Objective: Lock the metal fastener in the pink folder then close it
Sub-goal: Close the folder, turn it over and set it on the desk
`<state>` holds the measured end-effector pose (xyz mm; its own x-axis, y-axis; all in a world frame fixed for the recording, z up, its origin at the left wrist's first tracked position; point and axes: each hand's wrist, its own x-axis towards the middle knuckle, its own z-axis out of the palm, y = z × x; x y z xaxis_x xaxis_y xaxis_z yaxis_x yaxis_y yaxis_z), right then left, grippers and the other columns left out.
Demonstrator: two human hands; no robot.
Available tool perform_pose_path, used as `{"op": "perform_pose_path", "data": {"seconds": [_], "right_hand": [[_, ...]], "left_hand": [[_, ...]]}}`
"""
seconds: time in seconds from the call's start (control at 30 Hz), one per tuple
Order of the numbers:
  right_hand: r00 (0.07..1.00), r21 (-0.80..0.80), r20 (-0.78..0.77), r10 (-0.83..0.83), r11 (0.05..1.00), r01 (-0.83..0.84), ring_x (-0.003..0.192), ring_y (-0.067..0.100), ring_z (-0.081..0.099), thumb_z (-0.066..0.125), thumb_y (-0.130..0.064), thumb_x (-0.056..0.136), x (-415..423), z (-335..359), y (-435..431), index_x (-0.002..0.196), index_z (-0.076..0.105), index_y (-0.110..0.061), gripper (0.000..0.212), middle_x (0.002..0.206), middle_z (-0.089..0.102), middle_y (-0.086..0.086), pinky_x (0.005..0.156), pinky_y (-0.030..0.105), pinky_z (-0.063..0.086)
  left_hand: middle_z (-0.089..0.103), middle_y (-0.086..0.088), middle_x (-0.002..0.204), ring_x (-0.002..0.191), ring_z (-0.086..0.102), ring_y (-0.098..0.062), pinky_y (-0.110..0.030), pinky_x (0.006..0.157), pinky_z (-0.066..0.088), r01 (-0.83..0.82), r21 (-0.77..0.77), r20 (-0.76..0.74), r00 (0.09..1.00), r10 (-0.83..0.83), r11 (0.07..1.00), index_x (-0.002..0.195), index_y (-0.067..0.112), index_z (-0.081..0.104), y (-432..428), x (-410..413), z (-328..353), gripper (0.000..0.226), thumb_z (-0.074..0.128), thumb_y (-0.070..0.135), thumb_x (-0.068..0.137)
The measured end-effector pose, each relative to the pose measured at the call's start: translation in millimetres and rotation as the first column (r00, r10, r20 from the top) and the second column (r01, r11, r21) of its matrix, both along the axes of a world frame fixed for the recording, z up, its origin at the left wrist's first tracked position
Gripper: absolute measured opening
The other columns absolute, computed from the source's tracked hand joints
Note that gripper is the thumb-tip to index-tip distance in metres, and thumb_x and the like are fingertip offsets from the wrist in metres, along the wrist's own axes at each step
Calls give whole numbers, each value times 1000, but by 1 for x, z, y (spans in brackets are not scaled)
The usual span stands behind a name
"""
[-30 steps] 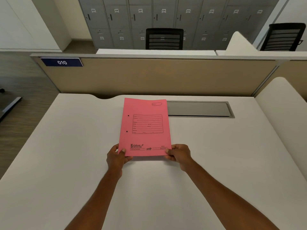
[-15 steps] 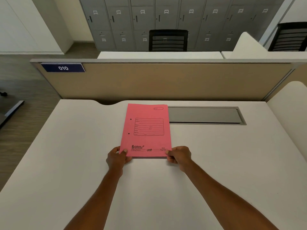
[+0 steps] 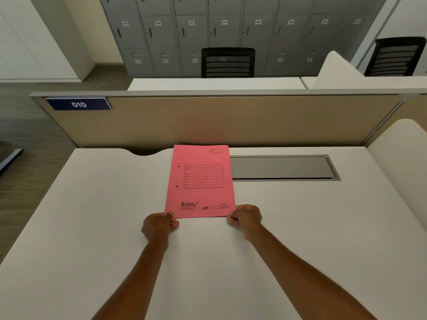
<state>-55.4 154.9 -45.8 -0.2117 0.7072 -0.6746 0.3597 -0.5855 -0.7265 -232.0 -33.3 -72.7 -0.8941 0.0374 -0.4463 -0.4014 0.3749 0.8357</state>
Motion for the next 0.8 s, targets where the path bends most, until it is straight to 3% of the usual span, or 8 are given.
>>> {"op": "perform_pose_path", "data": {"seconds": [0.1, 0.17, 0.3, 0.37, 0.5, 0.67, 0.73, 0.8], "right_hand": [[999, -21, -28, -26, 999, 25, 95, 41, 82, 74, 14, 88, -3, 0, 3, 103, 77, 8, 17, 106, 81, 22, 92, 49, 68], [999, -33, -37, -38, 999, 36, 97, 40, 81, 73, 16, 89, -4, -1, 5, 104, 76, 6, 18, 109, 80, 22, 93, 48, 67], [994, -68, -69, -90, 994, 85, 105, 43, 78, 70, 20, 89, 0, -2, 7, 114, 71, 4, 29, 119, 76, 26, 97, 50, 66], [989, -73, -95, -116, 991, 109, 108, 44, 77, 69, 20, 89, 3, -2, 7, 118, 70, 4, 33, 122, 73, 28, 99, 51, 64], [987, -41, -113, -116, 993, 112, 114, 42, 74, 70, 17, 90, 7, 1, 9, 122, 70, 3, 36, 126, 71, 26, 103, 51, 63], [991, 5, -118, -60, 998, 61, 112, 38, 74, 74, 7, 91, 13, 11, 10, 127, 67, -2, 38, 126, 72, 26, 105, 50, 61], [992, 7, -125, -32, 999, 33, 111, 35, 72, 75, 0, 94, 16, 16, 11, 131, 63, -5, 40, 128, 72, 25, 107, 50, 60], [992, 10, -126, -6, 1000, 8, 123, 37, 69, 76, -7, 96, 21, 21, 11, 137, 60, -6, 44, 132, 69, 22, 109, 50, 59]], "left_hand": [[81, -18, 78, 49, 77, -21, -31, 66, 69, 9, -16, -20, 1000, -9, 1000, 87, -2, 80, 3, -2, 2, 15, 81, 11, 94], [82, -20, 88, 49, 77, -21, -24, 53, 64, -3, 1, -13, 1000, 3, 1000, 100, -4, 78, 4, -4, 4, 13, 80, 7, 93], [79, -27, 101, 80, 83, -43, -31, 62, 68, -86, 87, 44, 996, 83, 992, 126, 1, 64, 3, -1, 11, 34, 77, 1, 94], [79, -28, 102, 85, 83, -45, -31, 62, 69, -93, 100, 47, 995, 89, 991, 129, 3, 63, 2, -1, 14, 36, 76, 1, 95], [79, -29, 109, 85, 82, -43, -50, 90, 69, -58, 106, 69, 996, 51, 993, 131, 3, 64, -2, -3, 12, 38, 78, 2, 96], [79, -23, 106, 68, 76, -31, -49, 82, 70, -3, 11, 5, 1000, 3, 1000, 130, 6, 64, -5, 4, 17, 37, 78, 19, 99], [77, -20, 111, 69, 75, -29, -46, 80, 70, 13, -25, -47, 999, -15, 1000, 128, 8, 64, -3, 10, 22, 36, 76, 30, 101], [77, -18, 114, 75, 76, -30, -39, 76, 68, 29, 10, -59, 998, -28, 1000, 127, 9, 64, -1, 18, 30, 36, 74, 34, 102]]}}
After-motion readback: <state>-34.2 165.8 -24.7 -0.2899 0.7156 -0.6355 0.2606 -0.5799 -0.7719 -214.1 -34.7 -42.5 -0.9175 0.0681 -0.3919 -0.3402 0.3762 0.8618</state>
